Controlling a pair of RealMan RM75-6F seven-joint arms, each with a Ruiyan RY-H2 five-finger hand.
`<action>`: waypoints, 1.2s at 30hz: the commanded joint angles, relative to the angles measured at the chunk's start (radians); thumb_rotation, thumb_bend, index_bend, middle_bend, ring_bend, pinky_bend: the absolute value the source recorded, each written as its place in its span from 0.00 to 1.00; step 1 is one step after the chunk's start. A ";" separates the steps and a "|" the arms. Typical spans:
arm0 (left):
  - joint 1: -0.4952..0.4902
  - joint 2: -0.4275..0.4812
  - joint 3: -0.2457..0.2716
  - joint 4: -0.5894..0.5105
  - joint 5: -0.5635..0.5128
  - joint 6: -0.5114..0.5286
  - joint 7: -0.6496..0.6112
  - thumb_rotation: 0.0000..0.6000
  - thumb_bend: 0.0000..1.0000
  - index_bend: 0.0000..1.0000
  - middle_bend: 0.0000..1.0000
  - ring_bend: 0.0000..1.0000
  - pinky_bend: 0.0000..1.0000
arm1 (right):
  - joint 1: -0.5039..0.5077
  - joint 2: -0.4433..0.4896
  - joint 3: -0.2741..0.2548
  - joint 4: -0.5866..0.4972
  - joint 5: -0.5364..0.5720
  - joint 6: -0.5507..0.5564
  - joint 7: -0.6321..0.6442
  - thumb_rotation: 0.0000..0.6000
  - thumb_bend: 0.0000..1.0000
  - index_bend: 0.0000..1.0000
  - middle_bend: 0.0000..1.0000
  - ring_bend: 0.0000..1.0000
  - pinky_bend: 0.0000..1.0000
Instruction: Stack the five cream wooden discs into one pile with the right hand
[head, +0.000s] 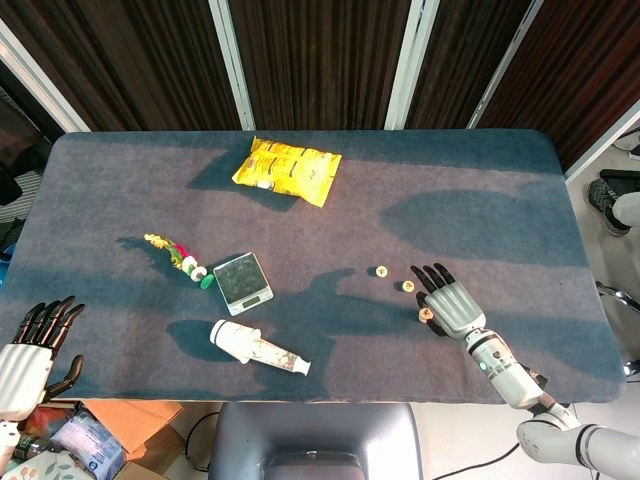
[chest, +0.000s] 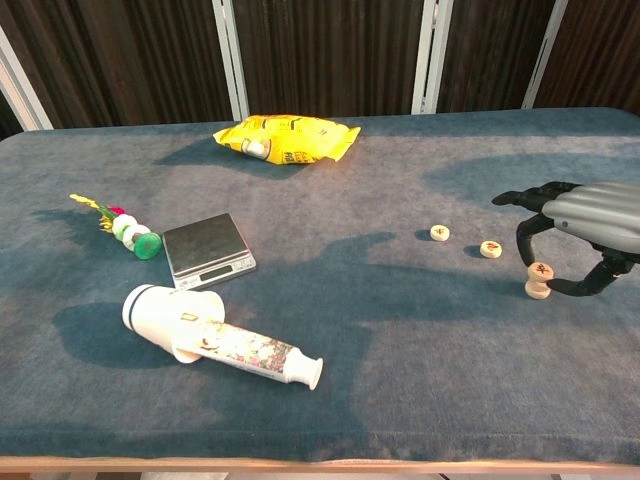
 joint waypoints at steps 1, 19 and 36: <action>0.000 0.000 0.000 0.000 0.002 0.001 0.001 1.00 0.50 0.00 0.00 0.00 0.00 | -0.002 -0.003 0.001 0.007 0.004 0.001 -0.009 1.00 0.46 0.68 0.05 0.00 0.00; 0.001 0.001 0.000 -0.003 -0.002 0.001 -0.010 1.00 0.50 0.00 0.00 0.00 0.00 | -0.004 -0.006 0.005 0.006 0.025 -0.011 -0.034 1.00 0.46 0.55 0.05 0.00 0.00; 0.002 0.003 0.001 -0.004 0.000 0.001 -0.013 1.00 0.50 0.00 0.00 0.00 0.00 | 0.000 0.030 0.074 -0.011 0.073 0.008 0.066 1.00 0.46 0.46 0.03 0.00 0.00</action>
